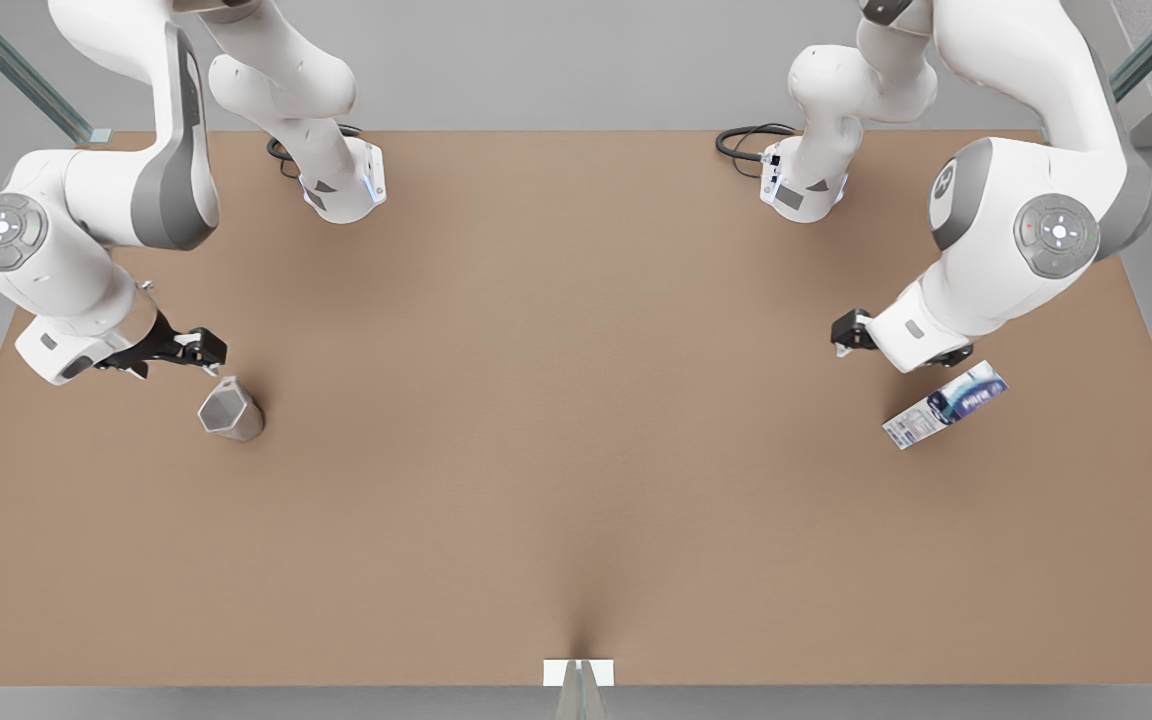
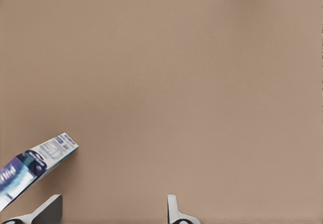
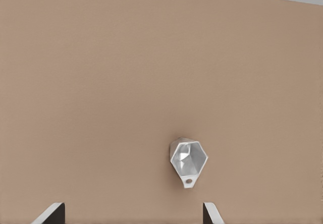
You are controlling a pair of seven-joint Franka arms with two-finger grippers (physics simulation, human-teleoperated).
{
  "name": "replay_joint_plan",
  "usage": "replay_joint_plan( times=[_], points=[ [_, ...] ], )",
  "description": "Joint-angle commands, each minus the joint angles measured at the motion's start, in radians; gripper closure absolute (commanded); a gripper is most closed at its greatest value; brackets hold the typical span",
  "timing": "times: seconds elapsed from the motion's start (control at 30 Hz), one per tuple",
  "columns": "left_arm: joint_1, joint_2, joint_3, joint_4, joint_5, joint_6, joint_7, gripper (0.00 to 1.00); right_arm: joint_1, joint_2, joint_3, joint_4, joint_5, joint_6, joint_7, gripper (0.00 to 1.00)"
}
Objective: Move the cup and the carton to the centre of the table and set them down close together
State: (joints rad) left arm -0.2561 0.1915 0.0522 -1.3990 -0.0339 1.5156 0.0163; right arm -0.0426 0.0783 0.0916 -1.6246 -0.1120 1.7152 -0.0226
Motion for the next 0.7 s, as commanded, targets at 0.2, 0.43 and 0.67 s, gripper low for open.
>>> replay_joint_plan(
  times=[0.2, 0.43, 0.67],
  points=[
    [0.011, 0.031, 0.008, -0.002, 0.015, -0.006, -0.157, 0.0, 0.012, 0.095, 0.002, -0.035, -0.009, -0.086, 0.004, 0.0],
    [0.017, 0.029, 0.028, -0.002, 0.017, -0.002, -0.15, 0.0, -0.051, 0.083, 0.002, -0.363, -0.032, 0.271, 0.109, 0.0],
    [0.017, 0.029, 0.031, -0.008, 0.019, -0.005, -0.151, 0.0, -0.1, 0.12, 0.004, -0.429, -0.067, 0.449, 0.05, 0.0]
  ],
)
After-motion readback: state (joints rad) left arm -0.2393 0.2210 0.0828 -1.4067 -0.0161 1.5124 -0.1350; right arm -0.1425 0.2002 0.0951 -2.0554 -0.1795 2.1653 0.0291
